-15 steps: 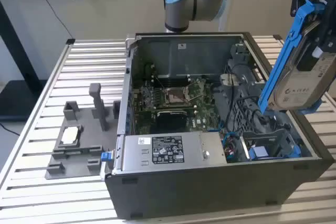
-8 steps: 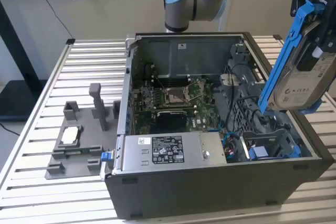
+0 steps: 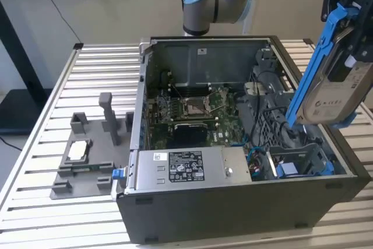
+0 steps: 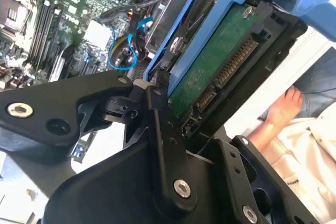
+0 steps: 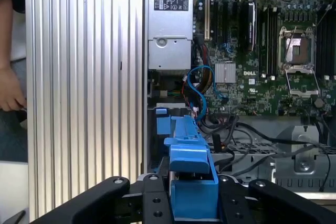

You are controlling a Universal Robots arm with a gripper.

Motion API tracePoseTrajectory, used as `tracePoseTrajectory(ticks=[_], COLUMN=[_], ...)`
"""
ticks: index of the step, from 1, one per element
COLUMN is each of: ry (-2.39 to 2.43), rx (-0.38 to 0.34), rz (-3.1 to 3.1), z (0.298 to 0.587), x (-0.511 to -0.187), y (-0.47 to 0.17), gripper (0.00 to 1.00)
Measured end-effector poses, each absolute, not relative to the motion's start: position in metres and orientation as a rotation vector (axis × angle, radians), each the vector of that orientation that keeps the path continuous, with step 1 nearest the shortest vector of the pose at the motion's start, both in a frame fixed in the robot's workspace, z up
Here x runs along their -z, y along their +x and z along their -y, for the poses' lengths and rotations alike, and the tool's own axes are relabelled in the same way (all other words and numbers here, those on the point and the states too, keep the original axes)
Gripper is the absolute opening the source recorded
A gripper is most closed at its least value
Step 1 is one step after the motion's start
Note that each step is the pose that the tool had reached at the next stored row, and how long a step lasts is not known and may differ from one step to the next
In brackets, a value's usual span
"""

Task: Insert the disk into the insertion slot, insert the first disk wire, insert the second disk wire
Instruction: 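Insert the disk into the insertion slot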

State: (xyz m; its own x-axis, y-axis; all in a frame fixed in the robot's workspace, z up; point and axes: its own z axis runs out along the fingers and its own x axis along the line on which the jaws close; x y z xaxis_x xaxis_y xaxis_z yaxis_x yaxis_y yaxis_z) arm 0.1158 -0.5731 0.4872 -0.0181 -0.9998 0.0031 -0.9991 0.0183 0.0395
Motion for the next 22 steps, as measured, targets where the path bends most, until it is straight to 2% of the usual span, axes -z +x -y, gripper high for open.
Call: tracePoseTrajectory(ticks=[22], ry=[2.21], rx=[0.059], rz=[2.171], z=[0.578], x=[-0.468], y=[0.116], gripper=[0.33])
